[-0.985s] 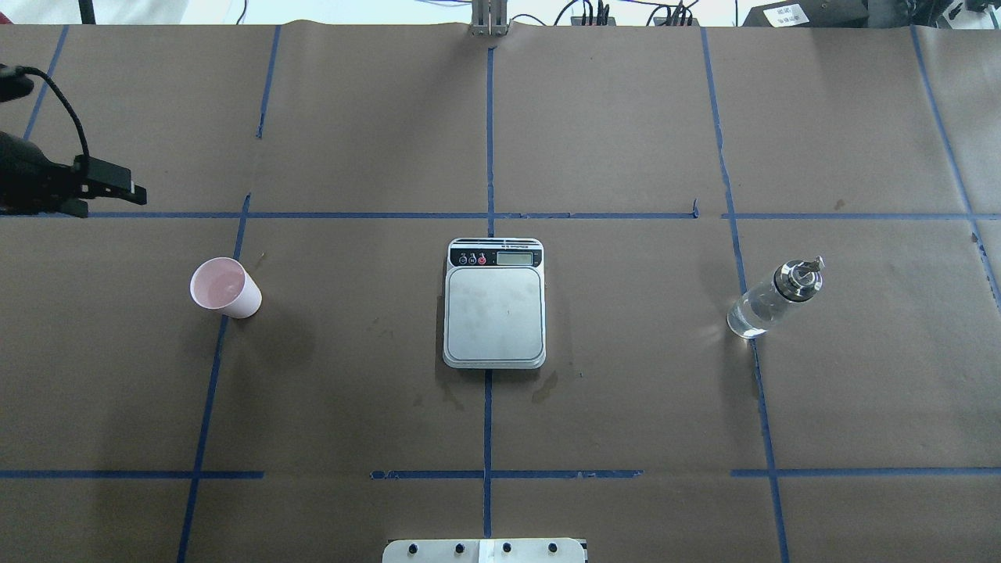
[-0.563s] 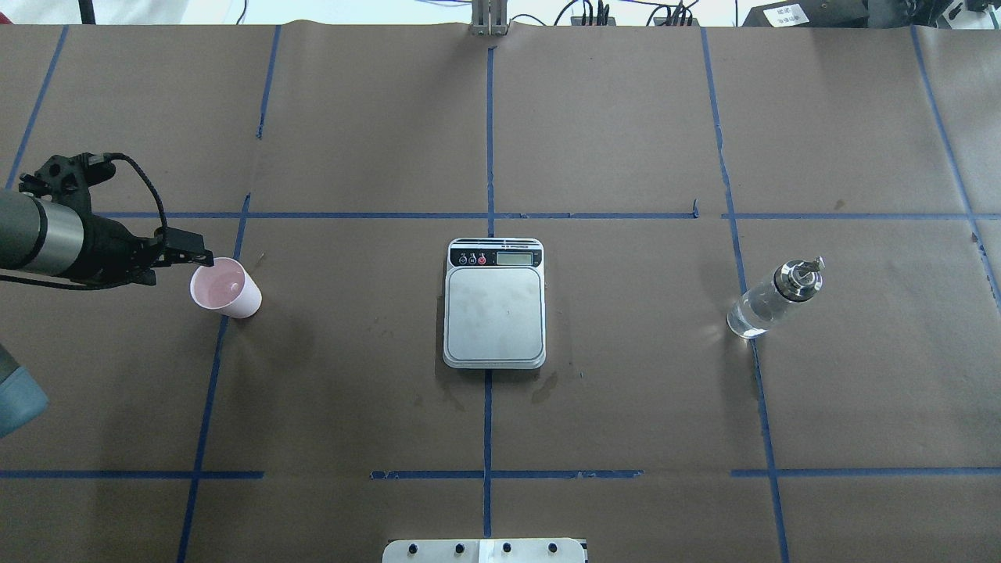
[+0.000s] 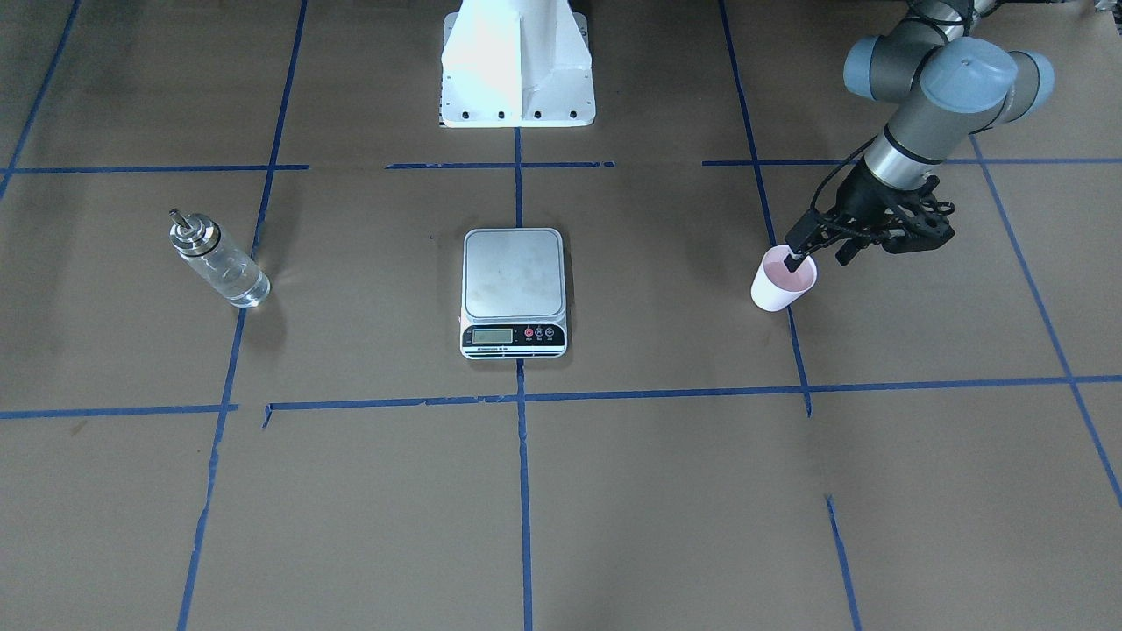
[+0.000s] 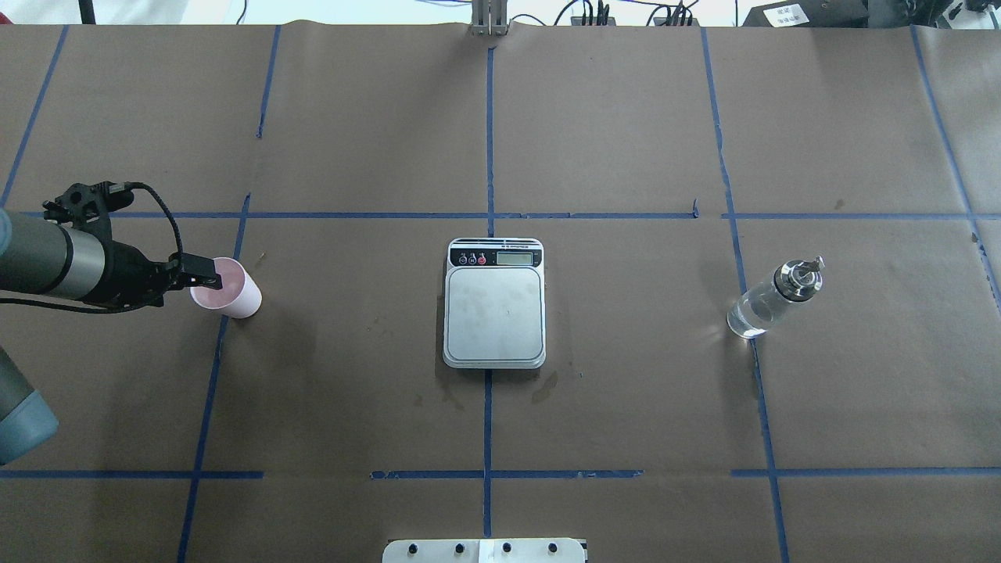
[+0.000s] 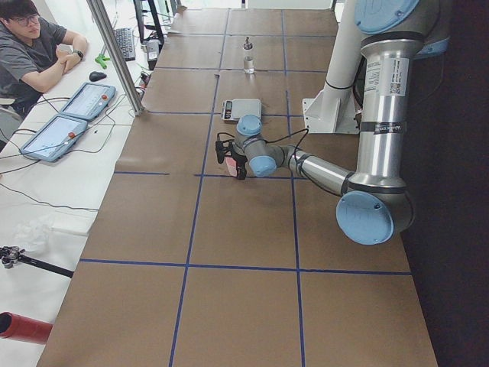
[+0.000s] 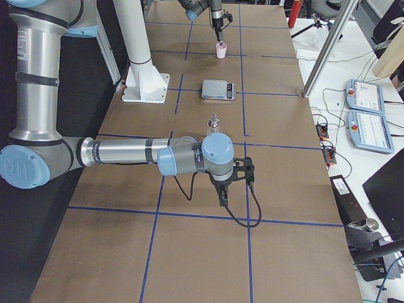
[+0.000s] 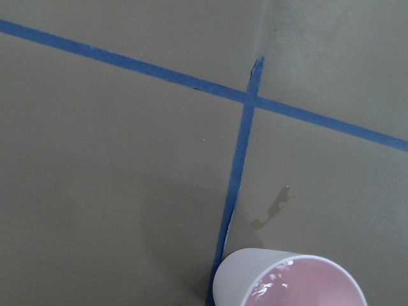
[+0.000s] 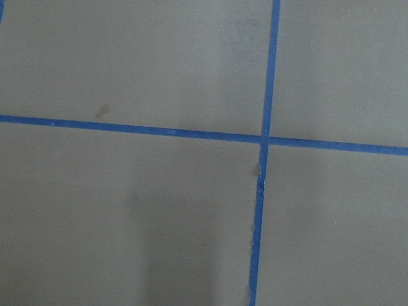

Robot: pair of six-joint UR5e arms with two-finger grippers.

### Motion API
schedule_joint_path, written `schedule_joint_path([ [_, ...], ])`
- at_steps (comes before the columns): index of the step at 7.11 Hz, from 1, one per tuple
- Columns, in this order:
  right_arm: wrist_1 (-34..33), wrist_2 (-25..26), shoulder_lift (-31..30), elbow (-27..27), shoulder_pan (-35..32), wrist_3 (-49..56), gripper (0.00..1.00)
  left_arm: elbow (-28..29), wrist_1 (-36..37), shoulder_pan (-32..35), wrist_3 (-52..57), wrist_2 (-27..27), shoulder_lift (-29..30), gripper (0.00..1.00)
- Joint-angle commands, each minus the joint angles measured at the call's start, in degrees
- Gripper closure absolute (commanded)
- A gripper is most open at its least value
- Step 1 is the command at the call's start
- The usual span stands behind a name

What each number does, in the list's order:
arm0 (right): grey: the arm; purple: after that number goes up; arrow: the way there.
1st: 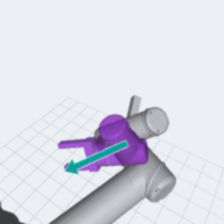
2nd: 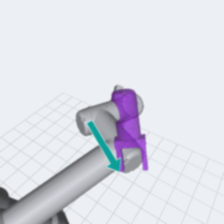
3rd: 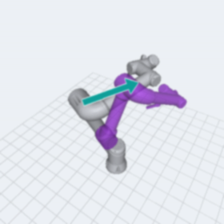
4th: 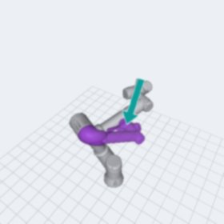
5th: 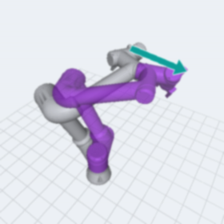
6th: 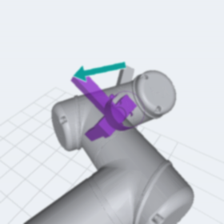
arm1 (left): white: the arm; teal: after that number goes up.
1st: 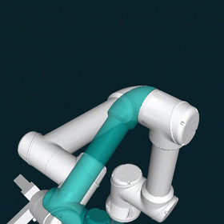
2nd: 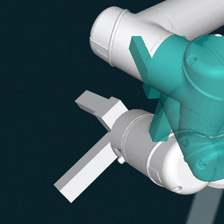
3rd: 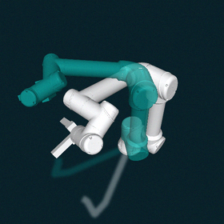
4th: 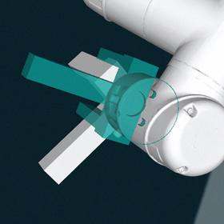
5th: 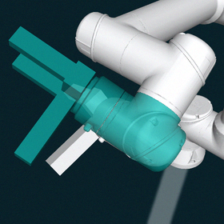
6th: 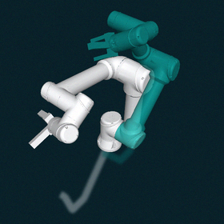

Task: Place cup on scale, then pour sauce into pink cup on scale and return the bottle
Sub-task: 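Reach the left gripper to the pink cup and grasp it, then carry the pink cup with the left gripper over the scale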

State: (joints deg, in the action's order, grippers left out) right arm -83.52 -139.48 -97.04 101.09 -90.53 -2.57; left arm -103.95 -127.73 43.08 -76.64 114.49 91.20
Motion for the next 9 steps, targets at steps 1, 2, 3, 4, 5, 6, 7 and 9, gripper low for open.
schedule_joint_path([
  [1, -0.15, -0.09, 0.01, -0.1, 0.0, 0.02, 0.0, 0.15, 0.11, -0.54, 0.0, -0.06, 0.11, 0.25],
  [2, -0.15, -0.09, 0.01, -0.1, 0.0, 0.02, 0.0, 0.24, 0.03, -0.54, 0.09, -0.06, 0.29, 0.39],
  [3, -0.06, -0.09, 0.01, -0.1, 0.0, 0.02, 0.0, 0.15, 0.03, -0.36, 0.18, -0.06, 0.29, 0.62],
  [4, -0.15, -0.09, 0.01, -0.1, 0.0, 0.02, 0.0, 0.24, 0.11, -0.36, 0.09, -0.06, 0.55, 0.83],
  [5, -0.24, -0.09, 0.01, -0.1, 0.0, 0.02, 0.0, -0.37, 1.16, -0.36, 0.0, -0.06, 0.73, 1.0],
  [6, -0.24, -0.09, 0.09, -0.02, 0.0, -0.06, 0.0, -1.77, 4.04, 0.25, -0.09, 0.03, 1.25, 1.0],
  [7, -0.24, -0.18, 0.09, 0.16, 0.0, -0.06, 0.0, -6.05, 9.29, 1.65, -0.09, 0.2, 1.52, 1.0],
  [9, -0.32, -0.26, 0.09, 0.16, 0.0, -0.06, 0.0, -11.37, 36.71, 3.59, 0.0, 0.03, 18.01, 1.0],
])
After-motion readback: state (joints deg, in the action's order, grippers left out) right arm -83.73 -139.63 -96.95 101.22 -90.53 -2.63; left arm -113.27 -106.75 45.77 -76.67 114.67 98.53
